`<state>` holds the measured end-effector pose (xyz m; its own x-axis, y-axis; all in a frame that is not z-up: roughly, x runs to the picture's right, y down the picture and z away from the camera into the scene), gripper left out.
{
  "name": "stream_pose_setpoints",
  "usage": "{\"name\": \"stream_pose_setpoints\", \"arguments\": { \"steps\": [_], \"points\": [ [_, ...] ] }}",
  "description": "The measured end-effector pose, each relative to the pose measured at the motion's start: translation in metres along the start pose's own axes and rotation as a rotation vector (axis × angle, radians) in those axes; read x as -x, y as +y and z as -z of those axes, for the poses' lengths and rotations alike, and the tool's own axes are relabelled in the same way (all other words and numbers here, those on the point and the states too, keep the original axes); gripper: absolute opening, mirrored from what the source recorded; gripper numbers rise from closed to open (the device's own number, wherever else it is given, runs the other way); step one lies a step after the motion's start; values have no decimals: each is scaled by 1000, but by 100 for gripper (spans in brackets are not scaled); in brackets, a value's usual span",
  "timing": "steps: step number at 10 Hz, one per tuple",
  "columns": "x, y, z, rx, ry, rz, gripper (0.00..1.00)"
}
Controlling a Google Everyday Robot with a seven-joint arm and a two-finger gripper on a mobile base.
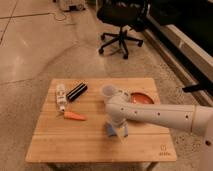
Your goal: Wipe the white sponge on the table
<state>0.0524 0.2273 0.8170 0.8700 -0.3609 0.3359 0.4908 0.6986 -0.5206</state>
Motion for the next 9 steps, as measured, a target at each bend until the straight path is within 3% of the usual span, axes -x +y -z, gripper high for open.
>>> {"name": "stream_pose_setpoints", "arguments": {
  "steps": [3, 5, 6, 9],
  "points": [
    [-13, 5, -17, 40, -2, -41, 76],
    [-18, 8, -24, 46, -5, -60, 55],
    [-20, 10, -23, 29, -15, -75, 47],
    [-21, 11, -20, 23, -10, -68, 17]
  ]
}}
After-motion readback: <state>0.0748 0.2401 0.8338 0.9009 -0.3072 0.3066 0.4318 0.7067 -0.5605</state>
